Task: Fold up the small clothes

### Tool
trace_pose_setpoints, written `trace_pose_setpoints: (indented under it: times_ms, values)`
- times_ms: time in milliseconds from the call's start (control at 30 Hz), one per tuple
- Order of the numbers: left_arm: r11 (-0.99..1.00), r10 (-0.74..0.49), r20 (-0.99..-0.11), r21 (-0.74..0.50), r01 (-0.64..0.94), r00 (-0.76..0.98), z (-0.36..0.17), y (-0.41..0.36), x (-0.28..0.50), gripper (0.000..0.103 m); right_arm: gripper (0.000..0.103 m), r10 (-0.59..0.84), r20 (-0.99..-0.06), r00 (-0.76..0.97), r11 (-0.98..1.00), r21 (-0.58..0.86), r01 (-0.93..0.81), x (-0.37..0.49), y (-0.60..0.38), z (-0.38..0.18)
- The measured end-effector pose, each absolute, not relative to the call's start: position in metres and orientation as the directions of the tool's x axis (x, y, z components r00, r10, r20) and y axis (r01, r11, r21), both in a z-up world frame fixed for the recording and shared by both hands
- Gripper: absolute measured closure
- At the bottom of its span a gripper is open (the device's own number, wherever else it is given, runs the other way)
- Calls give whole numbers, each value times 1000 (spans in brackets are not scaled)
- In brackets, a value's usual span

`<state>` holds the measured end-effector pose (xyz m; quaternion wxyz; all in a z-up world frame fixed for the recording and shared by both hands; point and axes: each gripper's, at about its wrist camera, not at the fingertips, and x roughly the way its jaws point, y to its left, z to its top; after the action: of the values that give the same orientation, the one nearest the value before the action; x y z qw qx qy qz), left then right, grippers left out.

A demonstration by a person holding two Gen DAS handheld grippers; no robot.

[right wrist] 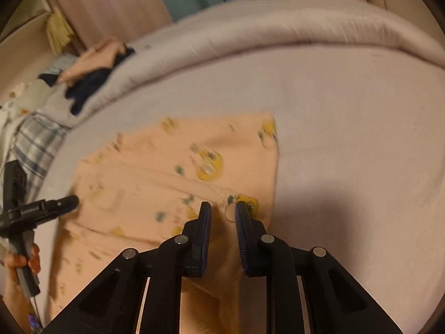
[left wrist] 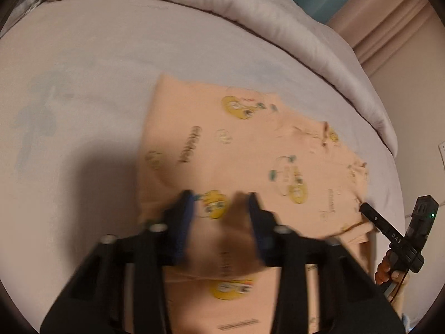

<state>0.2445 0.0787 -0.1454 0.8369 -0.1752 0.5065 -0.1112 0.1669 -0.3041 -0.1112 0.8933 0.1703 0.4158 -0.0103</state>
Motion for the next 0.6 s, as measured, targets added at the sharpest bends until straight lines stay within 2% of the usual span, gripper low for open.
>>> trace_pose_setpoints:
  times_ms: [167,333,433,600]
  values:
    - [897,-398,-798,-443,7,454,-140,92,237,78,87,94,-751,653,950,264,167,163,-299,-103]
    - [924,-360,-795,-376,70,488,-126,88,206,63,87,139,-699,701,967,249,57,140,-270,-83]
    - [940,-329,-809,-327,93,487,-136,88,191,62,87,89,-760,644,986,159,52,138,-258,-106]
    - [959,-277,-836,-268,88,474,-142,91,181,62,87,62,-762,645,985,149,81,137,-255,-104]
